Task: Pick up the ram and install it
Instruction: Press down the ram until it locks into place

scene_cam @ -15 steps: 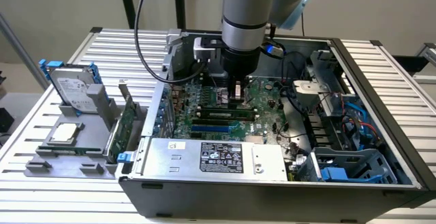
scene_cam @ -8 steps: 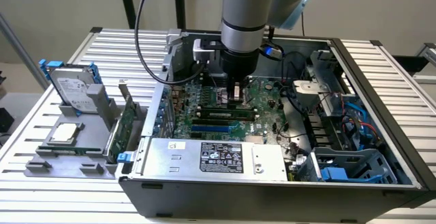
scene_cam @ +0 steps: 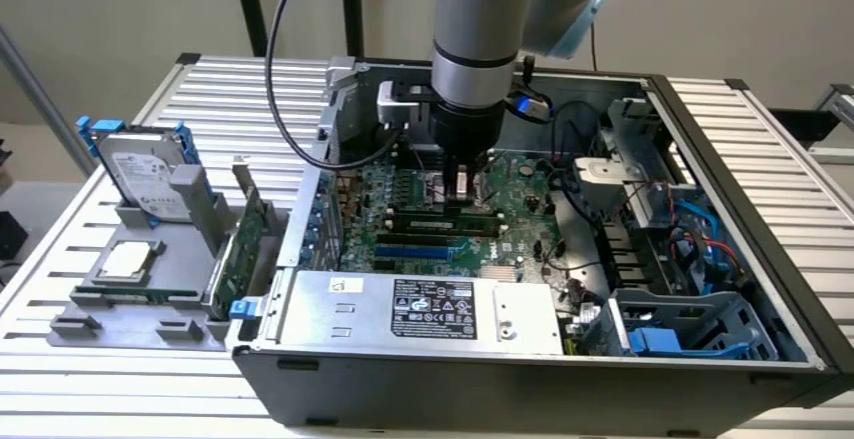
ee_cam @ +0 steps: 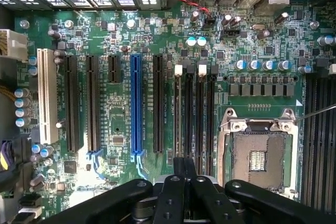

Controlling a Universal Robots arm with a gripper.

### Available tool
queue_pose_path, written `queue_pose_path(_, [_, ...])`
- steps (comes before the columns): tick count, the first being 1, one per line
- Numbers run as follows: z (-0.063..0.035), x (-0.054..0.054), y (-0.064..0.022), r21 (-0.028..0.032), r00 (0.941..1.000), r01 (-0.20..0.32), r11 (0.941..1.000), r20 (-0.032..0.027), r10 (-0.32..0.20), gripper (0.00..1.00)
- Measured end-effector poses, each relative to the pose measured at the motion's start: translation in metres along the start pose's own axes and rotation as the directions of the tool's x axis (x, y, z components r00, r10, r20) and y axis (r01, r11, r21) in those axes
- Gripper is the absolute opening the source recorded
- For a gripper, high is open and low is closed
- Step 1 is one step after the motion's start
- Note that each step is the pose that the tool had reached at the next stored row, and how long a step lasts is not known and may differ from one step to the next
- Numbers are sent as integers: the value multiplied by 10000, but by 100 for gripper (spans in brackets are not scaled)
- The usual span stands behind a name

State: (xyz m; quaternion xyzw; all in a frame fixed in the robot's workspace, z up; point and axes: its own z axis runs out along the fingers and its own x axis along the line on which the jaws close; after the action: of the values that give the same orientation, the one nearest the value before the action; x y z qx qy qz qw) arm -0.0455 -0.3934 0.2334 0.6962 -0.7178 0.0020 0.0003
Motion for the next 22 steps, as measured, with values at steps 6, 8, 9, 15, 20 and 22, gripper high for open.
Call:
queue_pose_path(6, [85,2,6,-5,10000,-11,10000,-19,11,0])
queue_pose_path(8, [97,4,8,-10,10000,-14,10000,-26,14,0])
queue_pose_path(9, [93,3,8,-12,10000,-15,10000,-24,15,0])
queue_pose_path(15, [-80,0,6,-51,10000,-16,10000,-4,16,0])
queue_pose_path(20, [-81,0,6,-52,10000,-15,10000,-5,15,0])
queue_pose_path(22, [-81,0,6,-52,10000,-15,10000,-4,15,0])
